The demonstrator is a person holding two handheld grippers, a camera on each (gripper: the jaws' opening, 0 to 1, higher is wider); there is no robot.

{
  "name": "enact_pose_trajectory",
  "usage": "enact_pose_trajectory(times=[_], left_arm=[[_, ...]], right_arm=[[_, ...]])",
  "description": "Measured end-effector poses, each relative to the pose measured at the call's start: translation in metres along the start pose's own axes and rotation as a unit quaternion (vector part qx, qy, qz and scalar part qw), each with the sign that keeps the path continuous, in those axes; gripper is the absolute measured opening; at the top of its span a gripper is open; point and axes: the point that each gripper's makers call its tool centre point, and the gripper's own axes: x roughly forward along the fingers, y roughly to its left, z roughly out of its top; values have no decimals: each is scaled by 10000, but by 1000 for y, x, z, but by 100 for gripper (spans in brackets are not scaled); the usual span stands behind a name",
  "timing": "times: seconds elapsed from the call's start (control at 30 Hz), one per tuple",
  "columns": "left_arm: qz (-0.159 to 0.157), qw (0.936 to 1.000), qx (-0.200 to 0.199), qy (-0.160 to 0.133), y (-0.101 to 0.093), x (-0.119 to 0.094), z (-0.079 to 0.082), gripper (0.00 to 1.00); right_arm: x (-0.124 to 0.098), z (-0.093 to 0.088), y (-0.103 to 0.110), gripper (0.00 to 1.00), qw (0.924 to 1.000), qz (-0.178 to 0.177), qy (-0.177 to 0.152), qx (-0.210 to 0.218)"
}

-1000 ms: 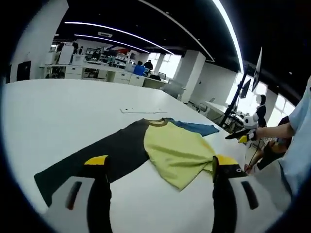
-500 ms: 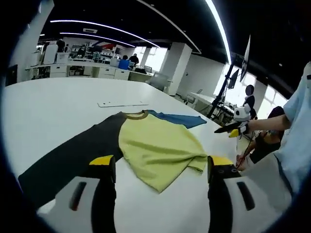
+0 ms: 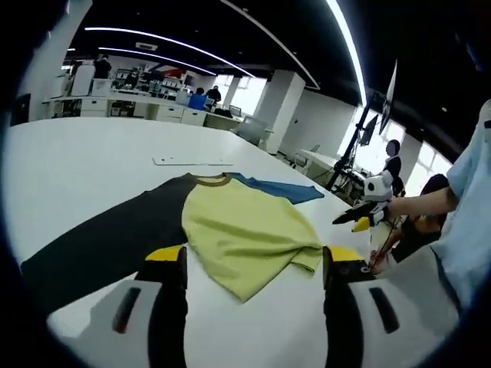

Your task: Fold the garment on the visible template until the final outline fits inside the template.

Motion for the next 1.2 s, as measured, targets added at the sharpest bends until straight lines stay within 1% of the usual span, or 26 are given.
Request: enact_pose_trajectory(times=[0.07,0.13,0.23,0.33,0.47,0.6,0.7,0.77,0.83,0.87,0.93,0.97,1.0,1.1,1.17,1.2], left_arm=[[-3,10000,-36,1,0,-1,-2,68],[8,10000,-60,-12,0,-3,-3,68],[27,9999,-99,-56,0,-5,-3,68],[58,9998,-143,-104,2,-9,-3,67],[83,9998,-163,-116,1,-12,-4,67],[127,9997,-182,-137,4,-16,-5,67],[163,9996,-205,-143,7,-18,-6,67],[167,9995,-217,-152,6,-19,-7,67],[183,9995,-219,-149,6,-20,-8,67],[193,9995,-221,-151,7,-20,-8,67],[199,9994,-245,-171,7,-21,-8,67],[209,9993,-246,-168,7,-21,-8,67],[211,9993,-241,-166,8,-22,-9,67],[215,9993,-263,-164,7,-22,-11,67],[213,9993,-268,-161,7,-21,-12,67],[207,9993,-269,-153,7,-21,-13,66]], right_arm=[[6,0,1,43,9999,28,-16,112],[14,-2,2,40,9997,21,73,235],[23,-4,3,33,9994,66,152,289],[32,-4,3,31,9990,52,165,401],[45,-8,7,29,9987,54,329,389],[53,-8,9,25,9983,67,387,424],[59,-6,9,23,9977,73,362,564],[62,-7,9,19,9969,67,387,685],[65,-8,12,16,9964,106,402,732],[65,-8,12,12,9964,132,415,732],[66,-10,13,8,9961,117,470,732],[65,-10,13,2,9962,96,480,726],[65,-10,14,0,9960,104,493,738],[62,-5,15,0,9951,124,438,872],[59,1,17,0,9949,142,395,919],[57,8,20,0,9951,189,330,914]])
